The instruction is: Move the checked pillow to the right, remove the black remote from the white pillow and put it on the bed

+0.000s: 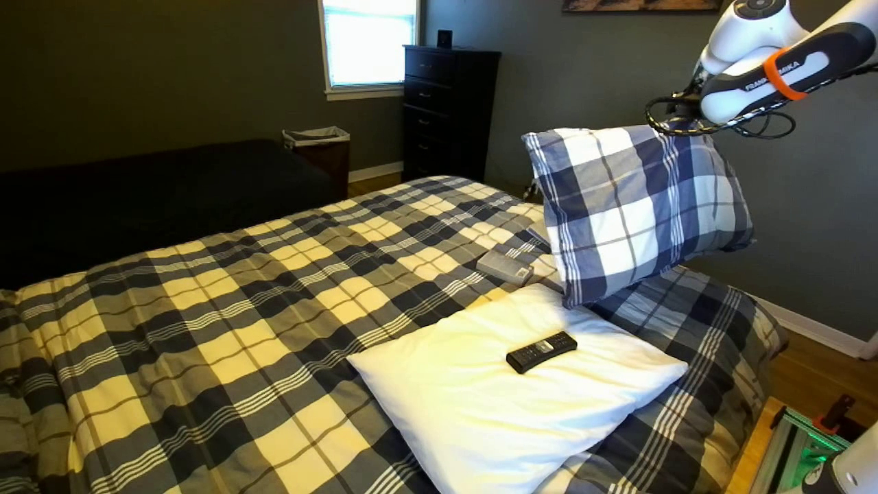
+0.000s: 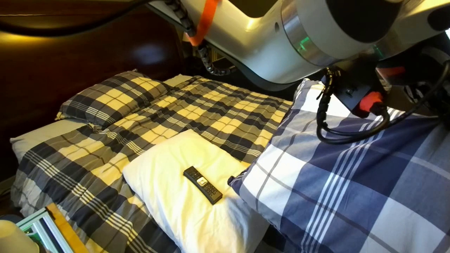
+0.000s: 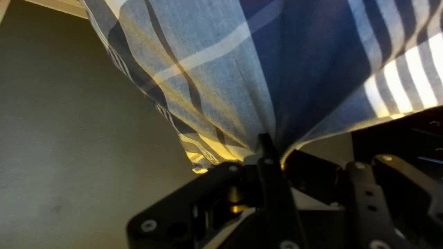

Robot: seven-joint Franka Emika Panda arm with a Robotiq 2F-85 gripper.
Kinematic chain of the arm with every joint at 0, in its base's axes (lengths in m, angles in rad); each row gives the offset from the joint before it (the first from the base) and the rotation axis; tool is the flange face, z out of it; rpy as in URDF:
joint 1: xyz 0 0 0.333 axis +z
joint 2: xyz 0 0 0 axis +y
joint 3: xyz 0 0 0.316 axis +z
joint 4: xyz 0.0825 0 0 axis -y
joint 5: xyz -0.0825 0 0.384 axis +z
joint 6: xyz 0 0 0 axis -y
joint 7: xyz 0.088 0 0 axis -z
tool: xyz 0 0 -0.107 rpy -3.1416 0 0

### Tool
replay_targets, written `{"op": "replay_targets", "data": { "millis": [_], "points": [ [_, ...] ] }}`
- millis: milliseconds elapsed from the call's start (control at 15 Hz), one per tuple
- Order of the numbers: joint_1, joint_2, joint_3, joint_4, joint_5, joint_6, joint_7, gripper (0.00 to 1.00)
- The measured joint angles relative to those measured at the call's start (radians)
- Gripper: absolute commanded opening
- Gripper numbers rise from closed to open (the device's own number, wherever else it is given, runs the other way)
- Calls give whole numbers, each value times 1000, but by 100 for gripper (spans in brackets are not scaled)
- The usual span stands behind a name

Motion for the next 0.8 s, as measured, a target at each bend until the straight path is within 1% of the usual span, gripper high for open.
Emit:
{"op": "replay_targets", "data": {
  "millis": [400, 800],
  "points": [
    [-18, 16, -26, 15, -11, 0, -4, 1],
    [-19, 80, -67, 53, -39, -43, 102, 1]
  ]
}}
